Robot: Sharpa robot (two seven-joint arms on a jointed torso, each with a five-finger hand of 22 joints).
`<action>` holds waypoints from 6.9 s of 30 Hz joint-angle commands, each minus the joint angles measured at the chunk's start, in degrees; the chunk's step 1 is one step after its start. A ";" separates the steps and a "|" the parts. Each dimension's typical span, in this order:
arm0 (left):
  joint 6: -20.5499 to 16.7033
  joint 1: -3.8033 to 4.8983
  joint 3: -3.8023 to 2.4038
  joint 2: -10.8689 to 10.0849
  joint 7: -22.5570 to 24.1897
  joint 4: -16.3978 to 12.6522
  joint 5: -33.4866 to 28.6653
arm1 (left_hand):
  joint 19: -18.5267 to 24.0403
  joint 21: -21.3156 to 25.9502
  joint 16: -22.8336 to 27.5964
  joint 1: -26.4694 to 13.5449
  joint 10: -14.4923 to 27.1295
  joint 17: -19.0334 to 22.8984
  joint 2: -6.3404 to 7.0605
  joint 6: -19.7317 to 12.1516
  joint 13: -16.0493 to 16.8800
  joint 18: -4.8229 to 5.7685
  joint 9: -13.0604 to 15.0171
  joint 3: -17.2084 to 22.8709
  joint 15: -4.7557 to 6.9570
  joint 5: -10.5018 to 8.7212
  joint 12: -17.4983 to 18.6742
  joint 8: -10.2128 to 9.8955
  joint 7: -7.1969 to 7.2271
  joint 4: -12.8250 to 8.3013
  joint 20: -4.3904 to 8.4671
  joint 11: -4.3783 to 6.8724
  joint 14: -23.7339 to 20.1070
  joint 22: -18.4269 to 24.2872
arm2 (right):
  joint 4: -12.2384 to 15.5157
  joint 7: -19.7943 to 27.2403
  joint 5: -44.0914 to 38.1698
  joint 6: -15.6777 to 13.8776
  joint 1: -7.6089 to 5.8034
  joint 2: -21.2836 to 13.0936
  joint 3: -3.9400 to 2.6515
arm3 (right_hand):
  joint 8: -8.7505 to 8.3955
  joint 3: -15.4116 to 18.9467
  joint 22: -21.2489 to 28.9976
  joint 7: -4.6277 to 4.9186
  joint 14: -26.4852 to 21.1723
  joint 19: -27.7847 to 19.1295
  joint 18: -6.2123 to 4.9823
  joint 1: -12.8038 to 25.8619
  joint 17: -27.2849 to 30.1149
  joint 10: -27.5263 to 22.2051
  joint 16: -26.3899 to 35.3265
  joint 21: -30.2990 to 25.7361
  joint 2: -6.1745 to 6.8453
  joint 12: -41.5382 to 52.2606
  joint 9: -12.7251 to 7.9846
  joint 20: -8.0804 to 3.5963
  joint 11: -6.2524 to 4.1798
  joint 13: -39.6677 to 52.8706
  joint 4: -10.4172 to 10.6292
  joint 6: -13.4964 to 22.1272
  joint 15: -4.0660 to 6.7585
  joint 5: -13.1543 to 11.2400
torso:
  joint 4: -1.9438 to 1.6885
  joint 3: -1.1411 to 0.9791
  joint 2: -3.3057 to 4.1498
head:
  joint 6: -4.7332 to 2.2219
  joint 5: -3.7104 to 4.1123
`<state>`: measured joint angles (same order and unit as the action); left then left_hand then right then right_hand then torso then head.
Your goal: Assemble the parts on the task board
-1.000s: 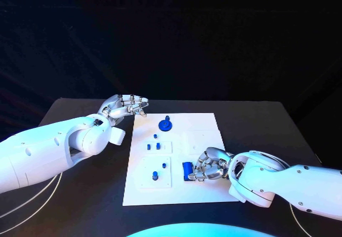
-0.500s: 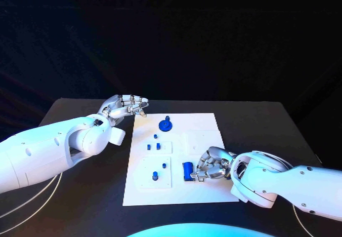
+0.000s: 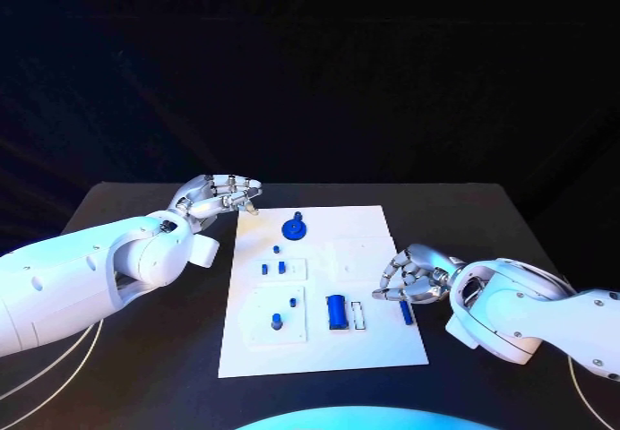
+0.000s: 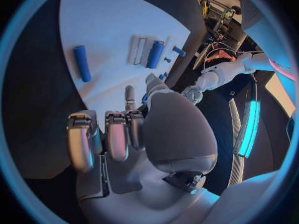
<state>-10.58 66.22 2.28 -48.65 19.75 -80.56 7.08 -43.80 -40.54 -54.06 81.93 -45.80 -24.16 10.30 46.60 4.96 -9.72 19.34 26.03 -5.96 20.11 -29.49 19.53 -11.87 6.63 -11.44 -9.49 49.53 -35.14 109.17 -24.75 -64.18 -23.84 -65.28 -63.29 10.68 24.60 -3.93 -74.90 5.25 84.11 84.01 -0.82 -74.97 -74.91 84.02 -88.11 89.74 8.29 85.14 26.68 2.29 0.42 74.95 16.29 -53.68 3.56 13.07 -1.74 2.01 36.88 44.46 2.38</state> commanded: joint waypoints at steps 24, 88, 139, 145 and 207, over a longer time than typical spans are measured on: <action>1.33 -0.14 0.07 -0.54 1.47 -0.26 -0.36 | 0.47 0.16 -0.34 0.04 0.33 -0.09 0.35 -0.78 0.03 -0.36 -0.04 0.05 0.03 0.18 -0.46 0.32 -0.47 0.16 -0.16 -0.02 -0.53 -0.10 | -0.41 -4.27 -10.26 5.33 2.84 -5.83 0.35 | 0.22 0.73 -15.10 -0.43 4.47 5.99 0.82 1.31 -7.85 2.97 0.49 0.26 0.74 -0.92 0.21 0.56 0.02 11.21 0.45 -2.24 -0.26 -0.16 | -0.01 -0.02 0.06 | 0.40 1.76; 1.50 -0.15 0.11 -0.63 0.15 -0.27 -0.18 | 0.52 0.12 -0.60 0.21 0.65 -0.11 0.08 -0.84 -0.01 -0.42 -0.04 0.35 0.04 0.23 -0.71 0.55 -0.50 0.09 -0.19 -0.05 -0.68 -0.29 | -0.03 -5.18 -4.57 -0.09 5.30 1.71 0.36 | 0.23 -18.81 -15.10 -2.16 4.62 5.99 0.82 -5.07 -8.45 3.65 0.43 0.26 1.91 -0.08 1.29 -0.85 -1.59 11.92 -2.33 -4.92 1.20 -0.02 | -0.01 0.03 0.06 | 0.39 1.17; 1.83 -0.14 0.11 -0.66 -0.14 -0.38 -0.16 | 0.57 0.06 -0.67 0.15 0.75 -0.09 0.05 -0.83 -0.03 -0.41 -0.03 0.40 -0.01 0.22 -0.85 0.69 -0.54 0.11 -0.22 -0.09 -0.78 -0.42 | -1.81 -5.53 7.34 -0.80 4.97 7.75 0.35 | 0.16 -19.40 -15.10 -1.34 4.61 5.99 0.82 11.80 -8.43 3.73 0.47 0.26 3.77 -0.14 2.99 -0.28 -0.84 12.01 0.03 -4.38 0.55 -0.64 | -0.03 -0.07 0.08 | 1.21 1.08; 1.82 -0.14 0.11 -0.66 -0.20 -0.34 -0.16 | 0.57 0.06 -0.67 0.15 0.75 -0.09 0.05 -0.83 -0.03 -0.41 -0.03 0.40 -0.01 0.22 -0.85 0.69 -0.54 0.11 -0.22 -0.09 -0.78 -0.42 | -1.75 -4.94 7.17 -0.90 4.97 7.69 0.35 | 0.20 -16.38 -15.10 -1.45 4.60 5.99 0.82 14.39 -8.42 3.73 0.49 0.26 4.41 -0.15 3.30 -0.29 -0.91 12.03 0.24 -4.37 0.59 -0.75 | 0.00 -0.03 0.08 | 1.19 1.07; 1.65 -0.15 0.12 -0.76 -0.13 -0.33 -0.14 | 0.66 0.05 -0.77 0.06 0.90 -0.06 -0.02 -0.94 -0.07 -0.41 -0.05 0.50 -0.04 0.24 -1.00 0.80 -0.56 0.16 -0.25 -0.12 -0.88 -0.55 | -3.46 -1.61 4.70 0.68 5.17 6.71 0.34 | -0.41 -15.74 -15.10 -1.69 4.62 5.99 0.82 4.65 -8.50 3.78 0.50 0.26 4.06 -0.06 3.56 -0.54 -1.18 12.17 -3.75 -4.59 0.86 -0.34 | 0.02 -0.03 -0.02 | 0.97 1.01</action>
<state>-9.66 66.12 2.44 -49.51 19.05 -80.77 7.03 -43.60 -40.54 -54.50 81.93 -45.36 -24.17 10.30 46.19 4.96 -9.71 19.34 26.18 -5.95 20.11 -30.29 20.06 -11.86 6.79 -11.66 -9.52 49.13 -35.59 105.56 -27.90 -59.07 -21.54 -60.22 -56.41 10.98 24.04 -19.83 -74.94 3.46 84.13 84.01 -0.82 -70.50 -74.90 84.04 -87.78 89.74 11.85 85.08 30.01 1.86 -0.81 74.95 12.49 -58.16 4.42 12.64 -1.74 1.99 36.90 45.53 3.39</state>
